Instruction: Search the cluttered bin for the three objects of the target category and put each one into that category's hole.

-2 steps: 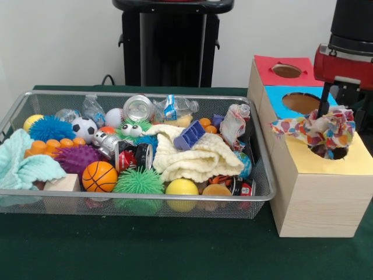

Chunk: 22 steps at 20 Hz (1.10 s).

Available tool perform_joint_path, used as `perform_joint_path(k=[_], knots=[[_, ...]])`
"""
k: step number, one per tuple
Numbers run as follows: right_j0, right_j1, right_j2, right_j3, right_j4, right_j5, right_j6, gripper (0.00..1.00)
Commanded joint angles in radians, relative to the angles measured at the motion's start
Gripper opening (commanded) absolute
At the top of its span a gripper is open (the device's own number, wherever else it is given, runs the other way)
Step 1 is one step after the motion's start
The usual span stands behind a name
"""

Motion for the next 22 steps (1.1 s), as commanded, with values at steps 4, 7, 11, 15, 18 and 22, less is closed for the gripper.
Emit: perform_joint_path(k=[4, 7, 11, 15, 18, 22], knots=[[-0.017, 0.012, 0.049, 0.006, 0.031, 0.091, 0.246, 1.0], [-0.021, 0.012, 0.052, 0.003, 0.031, 0.092, 0.242, 1.0], [-0.026, 0.012, 0.054, 0.001, 0.029, 0.091, 0.236, 1.0], [-0.025, 0.009, 0.045, -0.006, 0.024, 0.108, 0.236, 1.0], [-0.023, 0.003, 0.034, -0.017, 0.017, 0.137, 0.236, 1.0], [-0.025, -0.006, 0.026, -0.029, 0.01, 0.167, 0.231, 1.0]])
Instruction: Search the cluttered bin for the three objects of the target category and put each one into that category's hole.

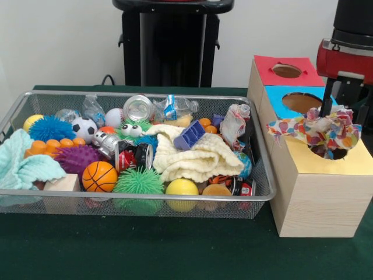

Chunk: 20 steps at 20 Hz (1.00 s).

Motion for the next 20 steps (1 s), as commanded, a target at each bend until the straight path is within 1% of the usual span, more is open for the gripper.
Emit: perform_joint_path(k=[1, 4, 11, 15, 20], knots=[[-0.029, -0.003, 0.026, -0.031, 0.006, 0.175, 0.224, 1.0], [-0.033, -0.028, 0.015, -0.035, -0.007, 0.225, 0.209, 1.0], [-0.039, -0.032, 0.008, -0.043, -0.018, 0.2, 0.185, 1.0], [-0.069, -0.002, 0.025, -0.066, -0.024, 0.166, 0.158, 1.0], [-0.068, 0.017, 0.007, -0.084, -0.046, 0.157, 0.16, 1.0]])
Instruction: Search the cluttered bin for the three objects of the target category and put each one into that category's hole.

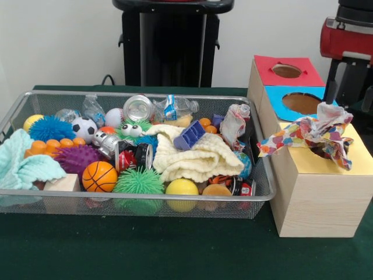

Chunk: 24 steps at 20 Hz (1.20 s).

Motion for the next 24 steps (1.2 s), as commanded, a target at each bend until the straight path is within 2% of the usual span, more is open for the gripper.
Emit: perform_joint_path(k=[1, 10, 16, 20, 24], knots=[[-0.042, 0.052, 0.017, -0.033, -0.041, 0.057, 0.169, 0.0], [-0.06, 0.063, 0.027, -0.044, -0.042, 0.107, 0.167, 0.0], [-0.061, 0.069, 0.042, 0.011, -0.033, 0.049, 0.179, 0.0], [-0.051, 0.114, 0.045, 0.007, -0.029, 0.0, 0.204, 0.0], [-0.049, 0.132, 0.044, 0.005, -0.027, 0.004, 0.21, 0.0]])
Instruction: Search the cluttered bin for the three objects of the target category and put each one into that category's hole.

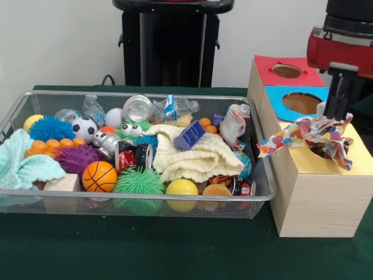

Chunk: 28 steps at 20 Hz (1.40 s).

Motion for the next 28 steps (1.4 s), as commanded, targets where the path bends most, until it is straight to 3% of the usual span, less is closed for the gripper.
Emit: perform_joint_path(k=[1, 18, 28], knots=[[-0.016, 0.087, 0.048, 0.058, -0.014, 0.004, 0.211, 0.0], [0.035, 0.066, 0.018, 0.07, 0.007, 0.092, 0.263, 0.0], [0.029, 0.146, 0.055, 0.046, 0.039, -0.018, 0.263, 0.0]])
